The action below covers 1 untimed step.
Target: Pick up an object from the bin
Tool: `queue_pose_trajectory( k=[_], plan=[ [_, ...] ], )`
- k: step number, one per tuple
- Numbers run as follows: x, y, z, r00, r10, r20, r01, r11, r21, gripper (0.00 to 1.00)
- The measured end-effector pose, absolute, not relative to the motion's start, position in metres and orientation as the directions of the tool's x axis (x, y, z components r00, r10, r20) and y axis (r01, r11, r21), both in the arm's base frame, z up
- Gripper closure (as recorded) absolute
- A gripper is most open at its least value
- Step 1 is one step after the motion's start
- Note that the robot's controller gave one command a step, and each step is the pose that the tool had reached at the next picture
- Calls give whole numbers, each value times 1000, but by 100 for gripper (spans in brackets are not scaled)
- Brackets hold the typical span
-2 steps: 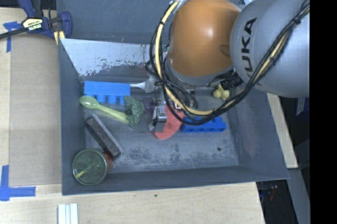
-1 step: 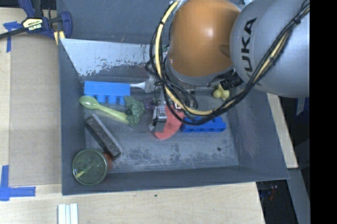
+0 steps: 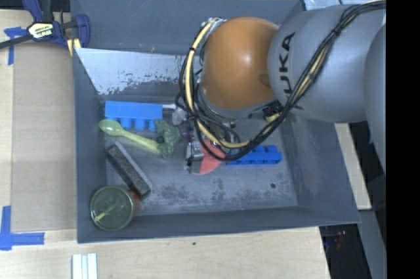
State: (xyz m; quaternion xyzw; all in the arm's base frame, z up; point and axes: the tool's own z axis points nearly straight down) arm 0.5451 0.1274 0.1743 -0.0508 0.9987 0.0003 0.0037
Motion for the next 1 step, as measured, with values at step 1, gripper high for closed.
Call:
queue_pose_trajectory(
  k=[1],
  plan=[
    [554,130,150,-999,51,-9,51,999,2,0]
  ],
)
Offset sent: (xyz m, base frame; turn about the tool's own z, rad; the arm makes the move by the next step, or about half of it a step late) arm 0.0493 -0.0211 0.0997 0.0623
